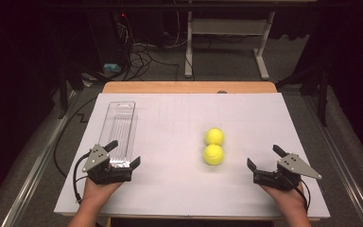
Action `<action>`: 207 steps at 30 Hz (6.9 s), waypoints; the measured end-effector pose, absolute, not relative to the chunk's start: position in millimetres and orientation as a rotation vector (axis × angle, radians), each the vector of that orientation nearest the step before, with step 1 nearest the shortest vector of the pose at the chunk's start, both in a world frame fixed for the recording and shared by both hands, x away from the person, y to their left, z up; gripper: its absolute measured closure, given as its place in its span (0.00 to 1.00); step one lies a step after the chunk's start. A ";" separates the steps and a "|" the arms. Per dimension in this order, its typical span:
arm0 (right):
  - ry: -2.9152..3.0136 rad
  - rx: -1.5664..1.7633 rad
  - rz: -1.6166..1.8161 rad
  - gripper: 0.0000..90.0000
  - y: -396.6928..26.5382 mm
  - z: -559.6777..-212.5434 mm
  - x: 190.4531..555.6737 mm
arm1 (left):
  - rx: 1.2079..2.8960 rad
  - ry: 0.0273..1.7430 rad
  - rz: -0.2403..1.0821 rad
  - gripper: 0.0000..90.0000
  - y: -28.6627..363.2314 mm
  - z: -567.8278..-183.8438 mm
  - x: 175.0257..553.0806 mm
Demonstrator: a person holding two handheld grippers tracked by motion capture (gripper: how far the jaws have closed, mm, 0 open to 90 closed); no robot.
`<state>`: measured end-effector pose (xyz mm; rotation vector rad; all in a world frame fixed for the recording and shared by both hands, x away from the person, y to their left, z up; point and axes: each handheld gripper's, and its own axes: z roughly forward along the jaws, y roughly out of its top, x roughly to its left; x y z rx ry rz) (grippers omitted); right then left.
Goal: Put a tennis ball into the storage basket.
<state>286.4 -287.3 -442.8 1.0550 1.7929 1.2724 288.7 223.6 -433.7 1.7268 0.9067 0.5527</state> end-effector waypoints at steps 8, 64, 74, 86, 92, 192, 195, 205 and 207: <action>1.783 1.053 1.278 0.00 -287.9 -441.7 285.2 | 1.717 0.904 0.532 0.00 223.3 -436.1 289.6; 1.874 1.036 1.236 0.00 -267.2 -450.6 290.3 | 2.377 0.816 0.218 0.01 123.5 -418.2 311.9; 1.910 1.013 1.243 0.00 -251.2 -452.1 289.8 | 2.521 0.852 0.182 0.01 108.0 -424.0 322.4; 1.965 1.002 1.221 0.00 -225.3 -454.4 296.5 | 2.608 0.866 0.101 0.02 110.5 -430.2 319.4; 2.008 1.061 1.219 0.00 -207.0 -456.2 307.8 | 2.576 0.860 0.096 0.02 113.7 -427.2 320.3; 2.269 0.739 1.434 0.30 -104.2 -457.6 294.9 | 2.694 0.914 -0.024 0.01 52.9 -362.2 357.9; 2.267 0.728 1.450 0.30 -103.1 -456.3 293.3 | 2.712 0.913 -0.047 0.02 47.9 -366.2 359.5; 2.264 0.723 1.455 0.30 -103.9 -454.7 292.9 | 2.721 0.909 -0.176 0.14 41.1 -375.5 363.4; 2.258 0.723 1.452 0.30 -103.6 -454.9 292.5 | 2.716 0.906 -0.193 0.18 41.1 -376.0 363.8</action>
